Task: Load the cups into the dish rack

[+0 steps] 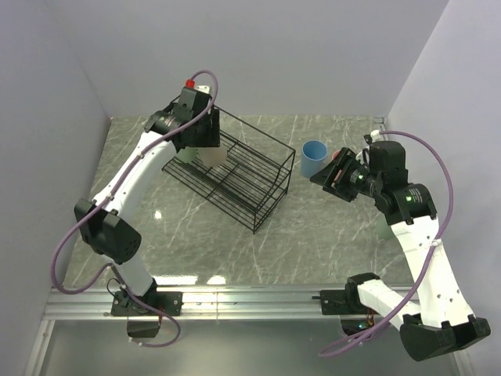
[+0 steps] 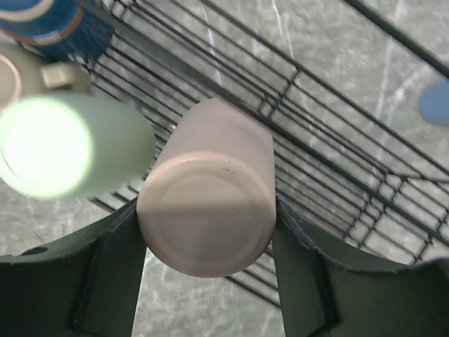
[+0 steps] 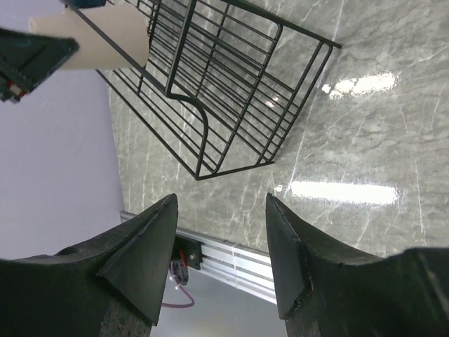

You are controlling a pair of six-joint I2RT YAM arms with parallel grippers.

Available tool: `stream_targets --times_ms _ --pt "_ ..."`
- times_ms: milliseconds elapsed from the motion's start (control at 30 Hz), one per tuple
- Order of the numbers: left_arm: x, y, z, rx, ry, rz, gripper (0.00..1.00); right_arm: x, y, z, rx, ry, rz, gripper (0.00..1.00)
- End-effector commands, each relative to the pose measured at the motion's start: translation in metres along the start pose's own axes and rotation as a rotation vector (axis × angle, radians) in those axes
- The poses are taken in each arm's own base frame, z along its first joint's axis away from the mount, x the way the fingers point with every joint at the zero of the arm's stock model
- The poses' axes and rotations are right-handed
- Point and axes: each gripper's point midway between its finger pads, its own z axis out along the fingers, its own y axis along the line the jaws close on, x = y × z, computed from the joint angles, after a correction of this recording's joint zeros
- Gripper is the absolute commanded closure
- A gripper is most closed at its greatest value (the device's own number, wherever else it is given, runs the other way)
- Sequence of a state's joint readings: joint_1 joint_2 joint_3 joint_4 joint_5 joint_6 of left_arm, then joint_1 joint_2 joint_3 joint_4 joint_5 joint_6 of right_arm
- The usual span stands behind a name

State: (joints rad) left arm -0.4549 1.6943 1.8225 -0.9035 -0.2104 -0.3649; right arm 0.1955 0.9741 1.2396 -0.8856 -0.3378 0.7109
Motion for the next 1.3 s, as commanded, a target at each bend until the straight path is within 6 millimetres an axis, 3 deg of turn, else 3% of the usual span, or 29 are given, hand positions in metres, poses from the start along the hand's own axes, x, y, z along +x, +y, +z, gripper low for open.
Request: stream_targets --times_ms 0,233,333,400,433,567,733,1133,1267 --pt "-0.026 0.009 0.001 -0.091 -0.074 0.021 1.00 -0.005 -0.001 -0.006 0.000 -0.035 -0.024 0.40" --pt "-0.034 0.016 0.015 -0.160 -0.083 0.028 0.98 -0.006 -0.002 -0.004 -0.002 -0.036 -0.016 0.40" --pt "-0.033 0.019 0.017 -0.178 -0.078 0.025 0.84 -0.005 -0.001 -0.004 -0.004 -0.034 -0.013 0.40" --pt "-0.033 0.021 0.017 -0.191 -0.081 0.027 0.67 -0.006 -0.002 -0.004 -0.003 -0.035 -0.013 0.40" --pt "-0.033 0.022 0.018 -0.196 -0.080 0.031 0.51 -0.005 -0.001 -0.003 -0.005 -0.033 -0.014 0.40" --pt "-0.035 0.026 0.016 -0.222 -0.094 0.026 0.24 -0.006 -0.001 -0.003 -0.007 -0.033 -0.012 0.40" --pt "-0.043 0.026 0.009 -0.223 -0.121 0.002 0.01 -0.007 -0.003 -0.002 0.007 -0.036 -0.017 0.40" --pt "-0.088 0.004 -0.048 -0.056 -0.285 -0.077 0.01 -0.023 -0.010 -0.003 0.081 -0.074 -0.084 0.39" --pt "-0.098 0.009 -0.068 -0.064 -0.325 -0.119 0.01 -0.028 -0.019 0.000 0.130 -0.086 -0.097 0.39"
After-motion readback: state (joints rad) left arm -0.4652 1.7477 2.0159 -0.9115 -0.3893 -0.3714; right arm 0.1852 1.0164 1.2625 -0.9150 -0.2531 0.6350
